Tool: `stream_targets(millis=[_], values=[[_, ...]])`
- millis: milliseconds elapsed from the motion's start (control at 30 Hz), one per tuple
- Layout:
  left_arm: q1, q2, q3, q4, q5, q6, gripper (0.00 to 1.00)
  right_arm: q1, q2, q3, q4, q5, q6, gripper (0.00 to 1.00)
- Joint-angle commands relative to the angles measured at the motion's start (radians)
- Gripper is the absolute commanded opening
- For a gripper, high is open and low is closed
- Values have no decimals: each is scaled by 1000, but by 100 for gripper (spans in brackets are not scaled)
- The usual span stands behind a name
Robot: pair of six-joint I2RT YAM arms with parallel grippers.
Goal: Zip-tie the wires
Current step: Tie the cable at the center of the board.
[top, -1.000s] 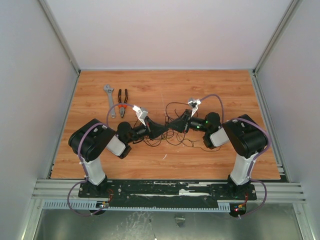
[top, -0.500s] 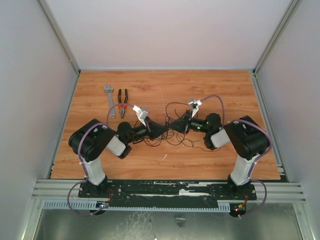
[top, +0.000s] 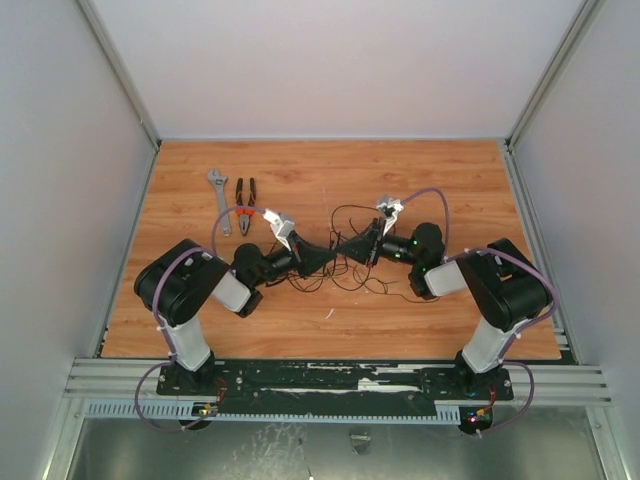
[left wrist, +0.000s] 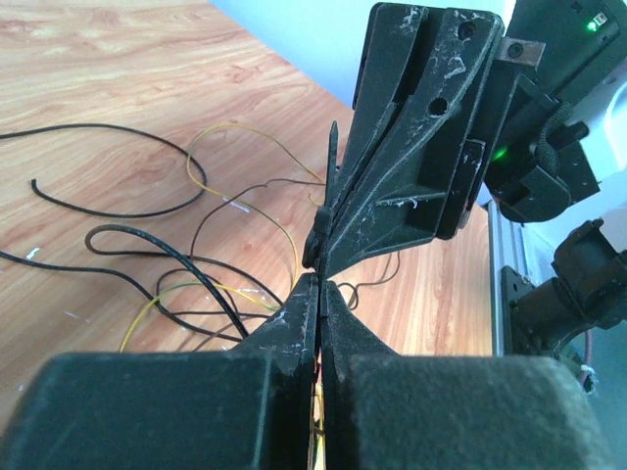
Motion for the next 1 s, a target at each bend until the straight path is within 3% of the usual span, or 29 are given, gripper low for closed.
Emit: stream_targets(millis=[0, 433, 567, 733, 967], values=[[3, -45, -2, 330, 11, 2, 0, -17, -25, -14, -93, 62, -76, 0], [15, -47, -16, 329, 3, 59, 0, -32, -74, -70, -54, 13, -36, 0], [17, -52, -8, 329, 9, 128, 0, -33, -155, -75, -167, -37, -81, 0], [17, -37, 13, 328, 14, 215, 0, -30, -251, -41, -432, -84, -205, 0], [16, -37, 22, 330, 19, 312, 0, -14, -278, -37, -558, -132, -248, 0]])
